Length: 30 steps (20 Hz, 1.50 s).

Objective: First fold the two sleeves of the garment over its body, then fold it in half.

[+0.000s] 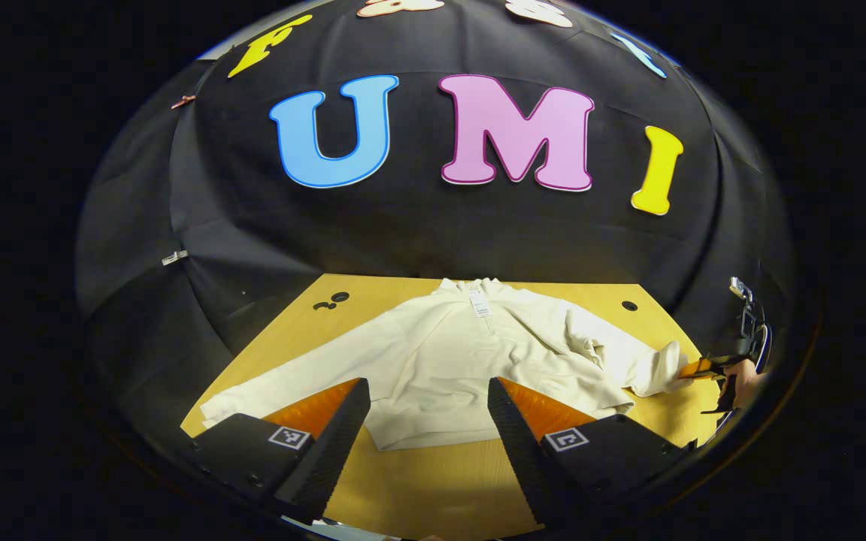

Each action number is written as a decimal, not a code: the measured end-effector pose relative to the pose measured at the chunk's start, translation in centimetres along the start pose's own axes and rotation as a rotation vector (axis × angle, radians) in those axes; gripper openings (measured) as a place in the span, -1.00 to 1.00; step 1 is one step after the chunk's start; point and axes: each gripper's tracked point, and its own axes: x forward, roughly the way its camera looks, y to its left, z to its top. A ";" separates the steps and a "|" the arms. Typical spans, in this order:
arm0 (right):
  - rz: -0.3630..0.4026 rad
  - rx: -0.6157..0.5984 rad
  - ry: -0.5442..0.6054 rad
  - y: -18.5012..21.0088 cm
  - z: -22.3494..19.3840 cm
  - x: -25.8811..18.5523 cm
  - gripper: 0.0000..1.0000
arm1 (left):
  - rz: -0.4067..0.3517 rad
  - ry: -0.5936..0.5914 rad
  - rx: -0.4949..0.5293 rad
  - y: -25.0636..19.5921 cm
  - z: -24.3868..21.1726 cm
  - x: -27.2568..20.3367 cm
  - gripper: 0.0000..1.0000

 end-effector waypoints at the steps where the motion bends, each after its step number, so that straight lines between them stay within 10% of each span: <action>1: 0.018 -0.005 -0.020 1.3 1.4 -0.3 -0.85 | 0.007 0.003 -0.010 0.5 0.0 0.0 0.94; 17: 0.347 -0.300 -0.216 30.4 12.6 -2.9 -0.85 | 0.156 0.003 -0.148 10.8 -1.9 -1.1 0.94; 30: 0.574 -0.681 -0.154 57.0 -0.4 -2.6 -0.85 | 0.305 0.041 -0.240 22.3 -5.7 -2.0 0.95</action>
